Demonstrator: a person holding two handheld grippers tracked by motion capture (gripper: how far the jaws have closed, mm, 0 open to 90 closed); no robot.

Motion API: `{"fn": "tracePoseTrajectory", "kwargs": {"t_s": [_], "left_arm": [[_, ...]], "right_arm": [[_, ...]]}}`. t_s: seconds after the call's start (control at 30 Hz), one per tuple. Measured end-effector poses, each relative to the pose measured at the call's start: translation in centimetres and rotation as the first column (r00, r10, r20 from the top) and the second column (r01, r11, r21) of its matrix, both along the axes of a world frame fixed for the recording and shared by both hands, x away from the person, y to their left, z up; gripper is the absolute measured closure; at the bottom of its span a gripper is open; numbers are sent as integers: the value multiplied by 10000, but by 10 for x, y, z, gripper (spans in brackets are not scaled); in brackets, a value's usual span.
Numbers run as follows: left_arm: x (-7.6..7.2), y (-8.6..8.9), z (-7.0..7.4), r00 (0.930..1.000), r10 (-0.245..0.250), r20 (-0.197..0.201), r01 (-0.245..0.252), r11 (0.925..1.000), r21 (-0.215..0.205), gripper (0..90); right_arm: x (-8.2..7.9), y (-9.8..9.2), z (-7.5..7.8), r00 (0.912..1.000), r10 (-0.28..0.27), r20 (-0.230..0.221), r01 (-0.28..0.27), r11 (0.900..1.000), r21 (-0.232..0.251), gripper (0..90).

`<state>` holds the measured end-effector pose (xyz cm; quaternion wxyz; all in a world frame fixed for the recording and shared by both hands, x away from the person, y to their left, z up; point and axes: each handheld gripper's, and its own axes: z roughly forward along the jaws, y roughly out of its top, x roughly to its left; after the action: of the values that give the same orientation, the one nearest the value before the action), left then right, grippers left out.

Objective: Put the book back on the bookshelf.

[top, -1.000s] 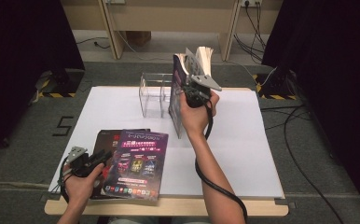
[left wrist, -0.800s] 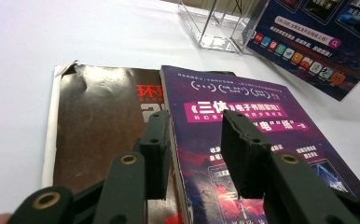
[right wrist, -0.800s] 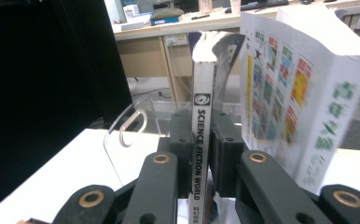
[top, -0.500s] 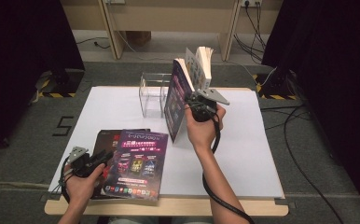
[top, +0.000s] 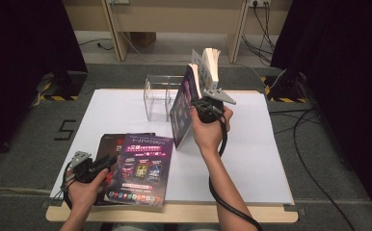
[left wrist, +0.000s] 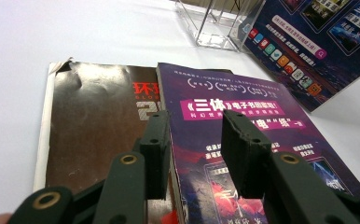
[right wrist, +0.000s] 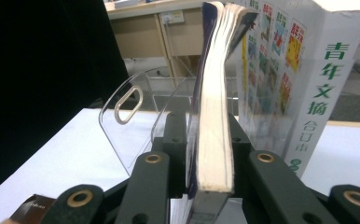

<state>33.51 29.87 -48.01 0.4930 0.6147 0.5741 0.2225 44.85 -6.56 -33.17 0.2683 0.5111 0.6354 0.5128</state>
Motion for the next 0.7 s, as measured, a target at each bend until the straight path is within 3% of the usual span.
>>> {"fn": "tracePoseTrajectory", "kwargs": {"t_s": [0.2,0.3,0.43,0.7], "left_arm": [[0,0,0,10000,-5,-20,5,10000,-7,619],[0,0,0,10000,-12,-21,12,10000,7,618],[0,0,0,10000,11,-29,-11,10000,-11,618],[0,0,-1,10000,-18,-35,18,10000,33,619]], "right_arm": [[4,3,0,9998,12,-214,-12,10000,-12,778],[9,5,1,9989,5,-477,-11,9999,-131,804],[12,7,5,9963,44,-862,-39,10000,60,829],[9,16,6,9981,194,-591,-181,9996,217,832]]}}
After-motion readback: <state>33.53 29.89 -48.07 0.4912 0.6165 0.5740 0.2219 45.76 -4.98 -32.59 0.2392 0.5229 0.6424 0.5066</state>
